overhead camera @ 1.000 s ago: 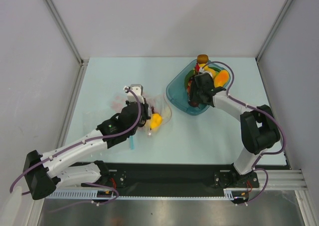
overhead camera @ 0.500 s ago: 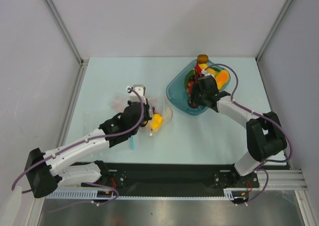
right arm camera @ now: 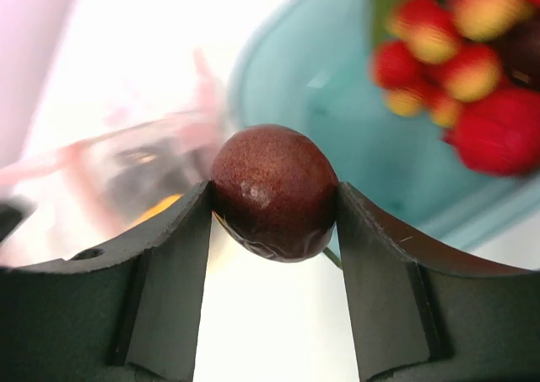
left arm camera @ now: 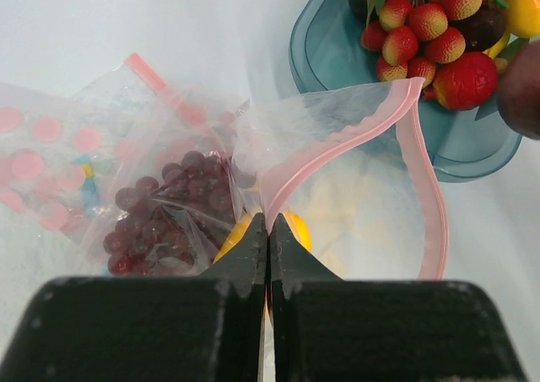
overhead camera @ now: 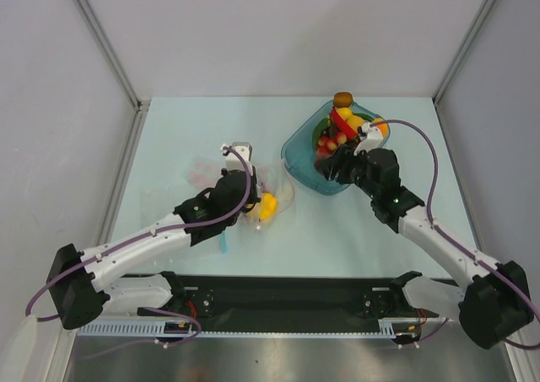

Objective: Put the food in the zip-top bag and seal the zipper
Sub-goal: Place the fake fruit in the zipper food storage bag.

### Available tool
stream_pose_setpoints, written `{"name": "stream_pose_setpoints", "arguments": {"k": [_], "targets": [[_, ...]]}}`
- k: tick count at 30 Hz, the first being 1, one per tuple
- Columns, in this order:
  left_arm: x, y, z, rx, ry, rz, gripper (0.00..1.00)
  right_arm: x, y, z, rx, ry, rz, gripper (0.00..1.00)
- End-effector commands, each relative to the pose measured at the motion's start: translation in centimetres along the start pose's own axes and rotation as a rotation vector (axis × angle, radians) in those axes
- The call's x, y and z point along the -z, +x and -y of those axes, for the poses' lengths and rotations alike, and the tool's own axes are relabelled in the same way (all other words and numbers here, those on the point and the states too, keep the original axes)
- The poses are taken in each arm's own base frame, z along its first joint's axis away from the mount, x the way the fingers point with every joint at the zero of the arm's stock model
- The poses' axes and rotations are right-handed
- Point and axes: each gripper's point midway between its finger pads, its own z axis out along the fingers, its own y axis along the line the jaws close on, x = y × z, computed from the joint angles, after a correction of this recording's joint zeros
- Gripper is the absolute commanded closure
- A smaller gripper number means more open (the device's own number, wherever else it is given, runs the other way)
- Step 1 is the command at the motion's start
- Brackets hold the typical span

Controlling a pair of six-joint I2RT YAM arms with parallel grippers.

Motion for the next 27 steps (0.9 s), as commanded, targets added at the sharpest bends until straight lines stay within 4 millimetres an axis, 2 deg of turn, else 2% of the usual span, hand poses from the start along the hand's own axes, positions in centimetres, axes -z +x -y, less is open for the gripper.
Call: {"name": "stream_pose_setpoints", "arguments": {"k": [1, 2, 5, 6, 9, 16, 20, 27], "targets": [[0.3, -2.3, 0.8, 0.04, 0.016, 0.047, 1.0, 2.6, -2.9, -6.3, 0.127, -0.256, 0.158, 0.62], [0.3, -2.2, 0.7, 0.038, 0.01, 0.042, 1.0, 3.2, -2.8, -8.0, 0.156, -0.309, 0.175, 0.62], [0.2, -2.3, 0.7, 0.035, 0.001, 0.041, 1.0, 4.8, -2.6, -10.7, 0.218, -0.42, 0.205, 0.63], [0.3, -2.5, 0.7, 0.037, 0.004, 0.043, 1.0, 5.3, -1.9, -12.0, 0.232, -0.473, 0.193, 0.63], [0.6, -2.7, 0.9, 0.047, 0.026, 0.05, 1.0, 5.9, -1.0, -13.8, 0.262, -0.541, 0.193, 0.64], [2.2, -3.8, 1.4, 0.086, 0.098, 0.076, 1.0, 5.0, 1.9, -16.1, 0.285, -0.625, 0.133, 0.64], [2.7, -4.1, 1.7, 0.101, 0.128, 0.085, 1.0, 3.8, 3.6, -17.0, 0.298, -0.624, 0.088, 0.64], [2.7, -3.7, 3.5, 0.088, 0.218, 0.057, 1.0, 2.9, 4.4, -17.2, 0.267, -0.611, 0.067, 0.64]]}}
